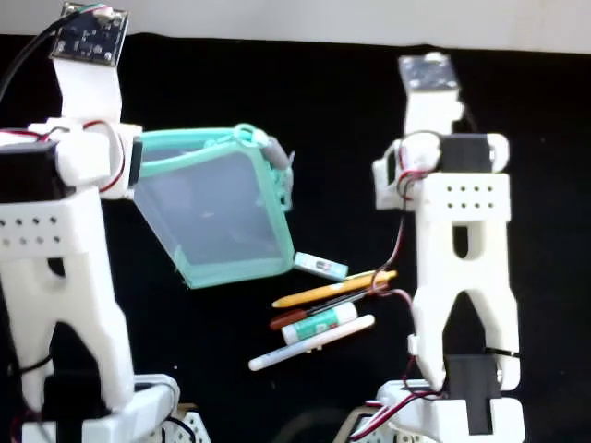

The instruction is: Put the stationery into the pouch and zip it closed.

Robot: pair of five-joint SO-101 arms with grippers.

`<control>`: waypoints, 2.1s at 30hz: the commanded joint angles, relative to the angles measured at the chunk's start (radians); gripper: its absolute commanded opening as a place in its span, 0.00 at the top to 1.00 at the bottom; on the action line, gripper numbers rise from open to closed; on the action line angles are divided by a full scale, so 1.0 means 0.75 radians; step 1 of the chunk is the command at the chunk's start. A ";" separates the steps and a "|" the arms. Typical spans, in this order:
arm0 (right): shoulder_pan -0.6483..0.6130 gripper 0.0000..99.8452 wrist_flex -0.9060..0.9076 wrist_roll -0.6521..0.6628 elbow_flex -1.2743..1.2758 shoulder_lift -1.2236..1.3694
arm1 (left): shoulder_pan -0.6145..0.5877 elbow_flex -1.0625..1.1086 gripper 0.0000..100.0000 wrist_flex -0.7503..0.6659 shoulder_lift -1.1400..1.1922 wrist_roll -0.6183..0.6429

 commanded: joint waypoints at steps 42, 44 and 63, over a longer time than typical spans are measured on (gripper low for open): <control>-0.007 0.76 -0.046 0.020 -0.001 -0.038 | 0.249 0.758 0.94 0.041 -0.654 -0.059; -0.007 0.76 -0.046 0.020 -0.001 -0.038 | 0.249 0.758 0.92 0.041 -0.660 -0.059; -0.009 0.76 -0.046 0.020 0.007 -0.038 | 0.148 0.402 0.99 0.039 -0.652 -0.096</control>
